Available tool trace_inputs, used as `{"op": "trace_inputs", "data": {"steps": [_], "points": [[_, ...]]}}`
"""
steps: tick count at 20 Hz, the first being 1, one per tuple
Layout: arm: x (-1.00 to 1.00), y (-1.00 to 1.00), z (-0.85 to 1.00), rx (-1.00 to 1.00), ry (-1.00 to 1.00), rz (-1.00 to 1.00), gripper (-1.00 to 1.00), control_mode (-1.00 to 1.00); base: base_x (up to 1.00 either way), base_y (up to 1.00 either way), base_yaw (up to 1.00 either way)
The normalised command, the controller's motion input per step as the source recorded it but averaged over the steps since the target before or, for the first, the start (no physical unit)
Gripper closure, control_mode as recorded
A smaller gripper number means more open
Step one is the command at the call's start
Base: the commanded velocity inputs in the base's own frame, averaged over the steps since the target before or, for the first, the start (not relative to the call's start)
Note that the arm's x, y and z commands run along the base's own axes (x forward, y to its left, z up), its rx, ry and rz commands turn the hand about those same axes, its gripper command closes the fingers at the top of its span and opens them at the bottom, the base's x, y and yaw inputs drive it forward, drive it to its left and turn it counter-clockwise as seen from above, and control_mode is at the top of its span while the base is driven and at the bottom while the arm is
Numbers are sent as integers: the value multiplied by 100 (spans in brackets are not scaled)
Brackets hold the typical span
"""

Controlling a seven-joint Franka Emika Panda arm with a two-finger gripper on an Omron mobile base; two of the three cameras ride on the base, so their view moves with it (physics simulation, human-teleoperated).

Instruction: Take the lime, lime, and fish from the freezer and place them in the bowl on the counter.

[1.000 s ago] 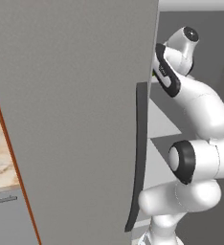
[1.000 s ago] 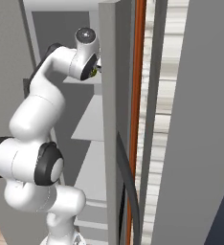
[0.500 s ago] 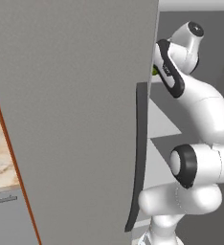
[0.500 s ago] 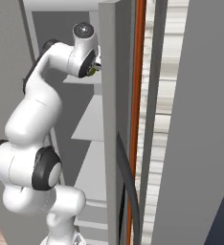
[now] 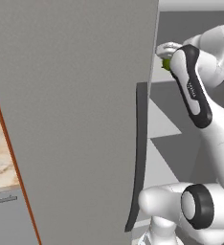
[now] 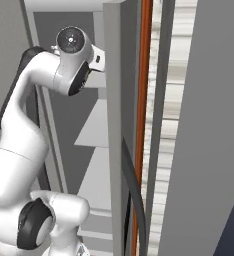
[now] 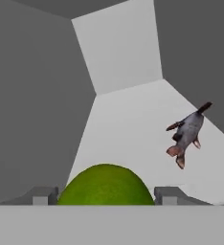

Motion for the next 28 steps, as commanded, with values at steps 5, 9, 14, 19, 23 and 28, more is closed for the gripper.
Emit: {"op": "trace_inputs", "data": {"steps": [5, 9, 14, 19, 23, 28], "points": [[-100, -17, -2, 0, -2, -2, 100, -100, 0, 0, 0], [-100, -11, -32, 0, 1, -1, 100, -100, 0, 0, 0], [-80, 0, -78, 0, 20, 0, 100, 100, -20, 4, 0], [0, 0, 0, 0, 0, 0, 100, 100, -100, 55, 0], [0, 0, 0, 0, 0, 0, 100, 100, -100, 100, 4], [0, 0, 0, 0, 0, 0, 100, 100, -74, 100, 4]]}}
